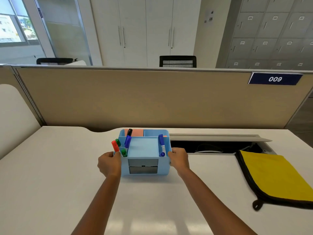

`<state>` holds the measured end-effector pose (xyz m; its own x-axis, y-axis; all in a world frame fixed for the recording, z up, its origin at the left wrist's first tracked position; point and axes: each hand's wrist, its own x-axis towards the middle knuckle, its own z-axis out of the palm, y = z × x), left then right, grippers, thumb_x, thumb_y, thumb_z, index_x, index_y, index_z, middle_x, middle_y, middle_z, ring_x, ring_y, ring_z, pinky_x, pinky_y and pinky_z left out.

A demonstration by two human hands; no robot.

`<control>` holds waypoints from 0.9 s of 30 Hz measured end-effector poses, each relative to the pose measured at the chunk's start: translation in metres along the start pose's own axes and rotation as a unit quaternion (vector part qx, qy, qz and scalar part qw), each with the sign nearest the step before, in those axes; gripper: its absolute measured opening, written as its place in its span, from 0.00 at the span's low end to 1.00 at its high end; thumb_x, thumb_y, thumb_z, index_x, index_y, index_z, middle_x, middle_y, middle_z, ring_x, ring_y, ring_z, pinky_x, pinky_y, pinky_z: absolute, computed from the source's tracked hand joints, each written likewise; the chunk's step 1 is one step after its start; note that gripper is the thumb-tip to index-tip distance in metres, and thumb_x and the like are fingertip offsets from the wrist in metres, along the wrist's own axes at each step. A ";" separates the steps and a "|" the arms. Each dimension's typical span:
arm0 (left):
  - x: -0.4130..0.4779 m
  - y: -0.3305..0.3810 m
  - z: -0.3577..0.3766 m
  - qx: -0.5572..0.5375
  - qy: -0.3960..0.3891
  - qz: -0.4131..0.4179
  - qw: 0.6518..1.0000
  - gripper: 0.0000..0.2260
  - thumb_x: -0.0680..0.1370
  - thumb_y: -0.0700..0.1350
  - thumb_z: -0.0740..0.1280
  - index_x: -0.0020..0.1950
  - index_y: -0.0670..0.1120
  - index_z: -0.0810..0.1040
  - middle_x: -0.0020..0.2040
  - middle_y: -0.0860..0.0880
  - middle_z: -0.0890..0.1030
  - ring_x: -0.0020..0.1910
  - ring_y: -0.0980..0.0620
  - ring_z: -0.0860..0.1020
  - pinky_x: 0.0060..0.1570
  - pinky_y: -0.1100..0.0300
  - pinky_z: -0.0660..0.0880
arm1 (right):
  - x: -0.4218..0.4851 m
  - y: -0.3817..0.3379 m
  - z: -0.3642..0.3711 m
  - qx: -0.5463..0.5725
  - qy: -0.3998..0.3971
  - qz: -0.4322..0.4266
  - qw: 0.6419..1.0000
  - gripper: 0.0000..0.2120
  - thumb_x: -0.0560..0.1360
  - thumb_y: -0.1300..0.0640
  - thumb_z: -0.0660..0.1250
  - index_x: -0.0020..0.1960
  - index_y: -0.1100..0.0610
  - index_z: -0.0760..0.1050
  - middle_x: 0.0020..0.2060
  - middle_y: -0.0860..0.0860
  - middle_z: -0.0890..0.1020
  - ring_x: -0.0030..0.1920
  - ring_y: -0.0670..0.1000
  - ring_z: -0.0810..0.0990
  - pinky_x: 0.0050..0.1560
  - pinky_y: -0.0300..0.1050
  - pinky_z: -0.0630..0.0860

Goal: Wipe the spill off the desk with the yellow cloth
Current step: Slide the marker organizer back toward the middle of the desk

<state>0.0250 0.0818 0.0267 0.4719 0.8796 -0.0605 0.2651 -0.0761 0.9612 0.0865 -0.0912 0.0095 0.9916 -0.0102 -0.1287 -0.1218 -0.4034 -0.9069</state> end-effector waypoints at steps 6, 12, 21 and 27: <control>-0.034 0.000 0.006 -0.002 -0.039 0.006 0.999 0.04 0.75 0.39 0.67 0.40 0.40 0.75 0.29 0.47 0.71 0.37 0.44 0.72 0.31 0.65 0.64 | -0.015 0.013 -0.036 -0.023 0.030 -0.007 0.999 0.09 0.77 0.59 0.62 0.41 0.64 0.72 0.50 0.63 0.82 0.49 0.57 0.79 0.34 0.43 0.68; -0.064 -0.001 0.018 0.011 -0.070 0.005 0.997 0.12 0.75 0.39 0.67 0.32 0.42 0.70 0.25 0.52 0.67 0.35 0.43 0.72 0.40 0.59 0.68 | -0.022 0.028 -0.066 -0.029 0.052 0.014 0.998 0.09 0.77 0.62 0.61 0.43 0.67 0.74 0.51 0.64 0.82 0.49 0.61 0.79 0.39 0.47 0.69; -0.079 -0.002 0.031 0.013 -0.073 0.014 0.997 0.12 0.75 0.38 0.66 0.32 0.42 0.70 0.26 0.50 0.68 0.36 0.43 0.72 0.41 0.58 0.67 | -0.021 0.041 -0.080 -0.015 0.066 0.036 0.997 0.11 0.77 0.60 0.62 0.49 0.69 0.75 0.53 0.64 0.81 0.54 0.62 0.79 0.40 0.47 0.70; -0.080 -0.007 0.032 0.010 -0.068 0.013 0.998 0.07 0.75 0.38 0.66 0.37 0.41 0.72 0.27 0.49 0.70 0.36 0.43 0.72 0.38 0.59 0.67 | -0.023 0.043 -0.080 -0.026 0.057 0.032 0.998 0.08 0.78 0.59 0.61 0.44 0.63 0.71 0.54 0.64 0.80 0.54 0.61 0.79 0.38 0.45 0.70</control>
<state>0.0128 -0.0031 0.0166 0.5888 0.8049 -0.0738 0.2678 -0.1081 0.9574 0.0617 -0.1817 0.0056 0.9808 -0.1399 -0.1361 -0.1851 -0.4453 -0.8761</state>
